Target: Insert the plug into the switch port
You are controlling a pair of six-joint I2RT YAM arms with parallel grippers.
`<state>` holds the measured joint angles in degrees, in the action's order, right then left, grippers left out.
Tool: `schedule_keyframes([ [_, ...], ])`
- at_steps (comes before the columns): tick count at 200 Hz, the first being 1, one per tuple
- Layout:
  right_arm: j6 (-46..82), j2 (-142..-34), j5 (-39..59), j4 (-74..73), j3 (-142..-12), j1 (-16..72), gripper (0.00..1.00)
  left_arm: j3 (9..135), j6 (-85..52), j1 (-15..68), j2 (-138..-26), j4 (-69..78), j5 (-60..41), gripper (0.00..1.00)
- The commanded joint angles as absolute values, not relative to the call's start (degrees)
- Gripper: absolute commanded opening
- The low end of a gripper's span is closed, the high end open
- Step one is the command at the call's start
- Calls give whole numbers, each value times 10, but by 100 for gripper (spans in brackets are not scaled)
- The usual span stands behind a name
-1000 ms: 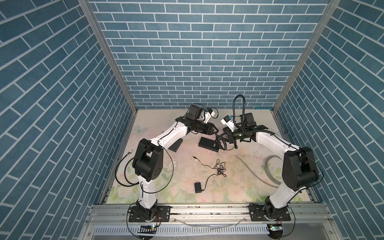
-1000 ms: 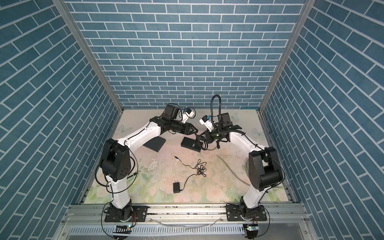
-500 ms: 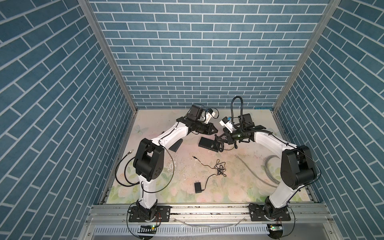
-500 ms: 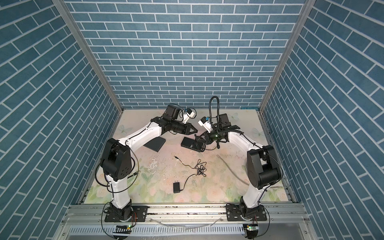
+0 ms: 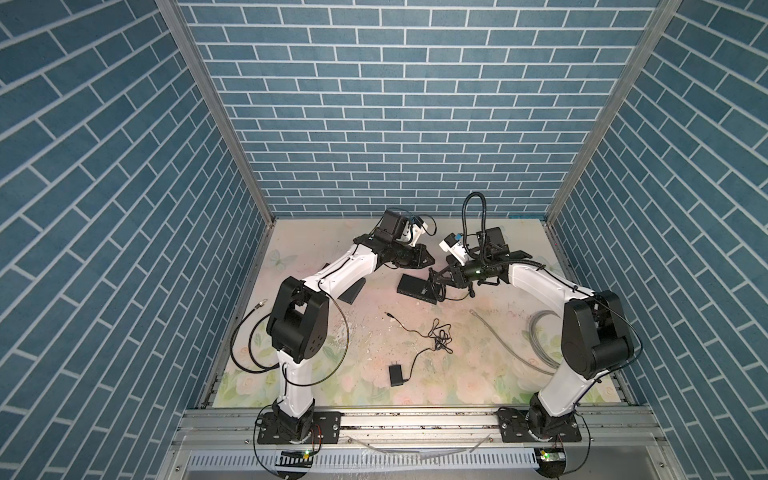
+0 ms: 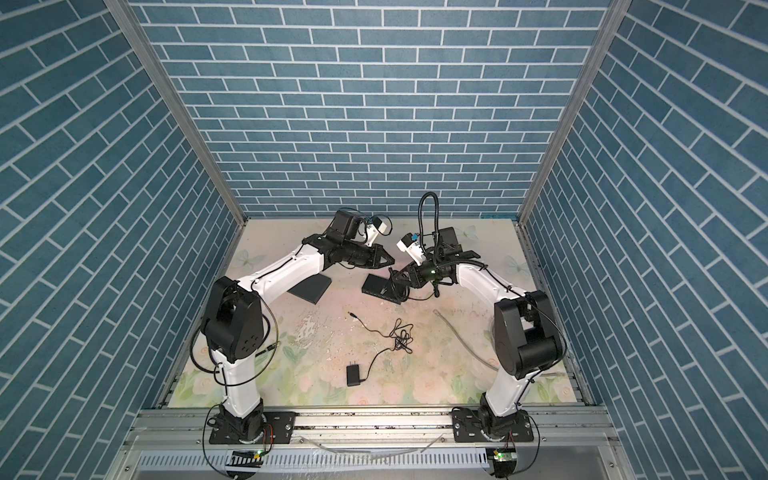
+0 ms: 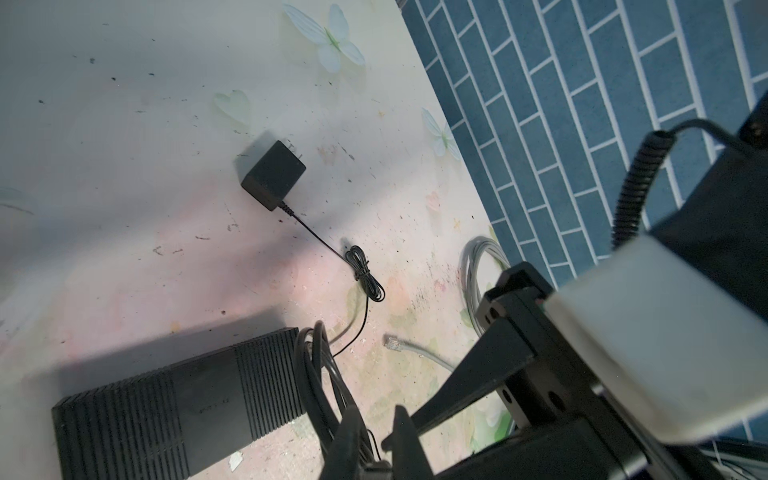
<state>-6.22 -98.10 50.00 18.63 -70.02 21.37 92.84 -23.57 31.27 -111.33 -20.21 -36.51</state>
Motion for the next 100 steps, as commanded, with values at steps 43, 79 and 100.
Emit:
schedule_keyframes([
  [43, -40, -934, 406, 17, -612, 240, 38, 906, -318, 314, -1089, -159, -329, 9],
  [79, -30, -970, 370, -37, -616, 259, 35, 902, -330, 316, -1087, -156, -325, 9],
  [100, -21, -987, 368, -52, -621, 261, 24, 900, -330, 316, -1086, -160, -320, 9],
])
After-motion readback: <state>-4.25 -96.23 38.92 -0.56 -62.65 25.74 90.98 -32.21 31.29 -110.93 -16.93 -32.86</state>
